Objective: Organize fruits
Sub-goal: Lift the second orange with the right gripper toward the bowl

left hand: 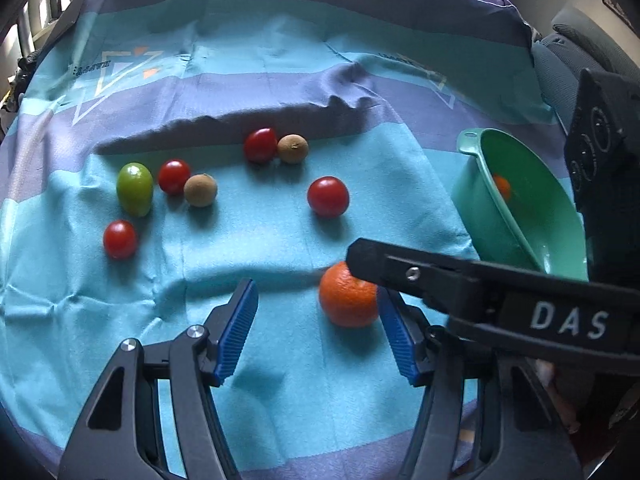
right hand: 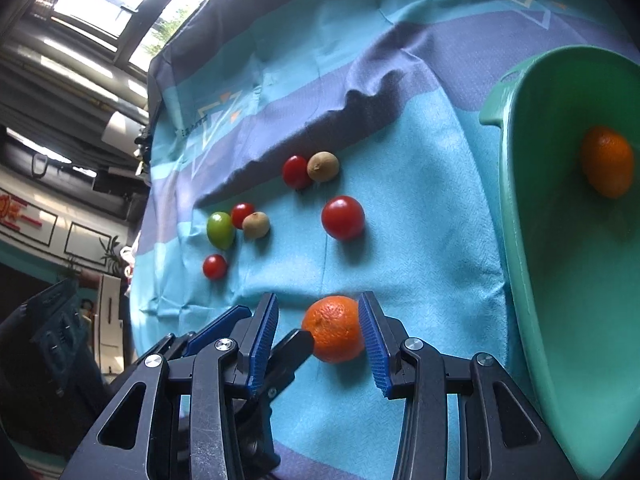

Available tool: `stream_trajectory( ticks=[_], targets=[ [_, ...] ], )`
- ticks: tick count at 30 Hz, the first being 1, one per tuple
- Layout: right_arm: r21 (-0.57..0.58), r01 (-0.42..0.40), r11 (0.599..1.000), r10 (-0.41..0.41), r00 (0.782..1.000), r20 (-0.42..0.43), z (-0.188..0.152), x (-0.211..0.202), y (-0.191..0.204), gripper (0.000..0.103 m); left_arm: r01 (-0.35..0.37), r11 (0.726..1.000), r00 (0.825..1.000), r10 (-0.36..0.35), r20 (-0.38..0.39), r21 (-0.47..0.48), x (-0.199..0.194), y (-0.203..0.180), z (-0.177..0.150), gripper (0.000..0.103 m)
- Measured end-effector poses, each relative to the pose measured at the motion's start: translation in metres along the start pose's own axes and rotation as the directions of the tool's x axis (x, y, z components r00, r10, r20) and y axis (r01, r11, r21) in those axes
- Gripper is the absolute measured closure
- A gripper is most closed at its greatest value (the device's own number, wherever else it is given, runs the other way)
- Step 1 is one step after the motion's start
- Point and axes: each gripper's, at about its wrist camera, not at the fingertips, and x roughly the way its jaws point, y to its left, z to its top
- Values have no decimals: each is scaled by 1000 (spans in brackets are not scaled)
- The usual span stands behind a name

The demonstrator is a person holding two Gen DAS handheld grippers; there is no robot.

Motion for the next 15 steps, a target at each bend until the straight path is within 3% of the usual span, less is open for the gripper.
stream_trajectory(
  ticks=[6, 15],
  targets=[
    [-11, 77, 997, -77, 997, -27, -3, 15, 2, 59, 21, 1000, 999, -21, -34, -24, 13, 0, -1, 41],
    [9, 50, 999, -49, 996, -75, -3, 30, -3, 59, 55, 998, 997, -56, -48, -30, 21, -4, -3, 48]
  ],
)
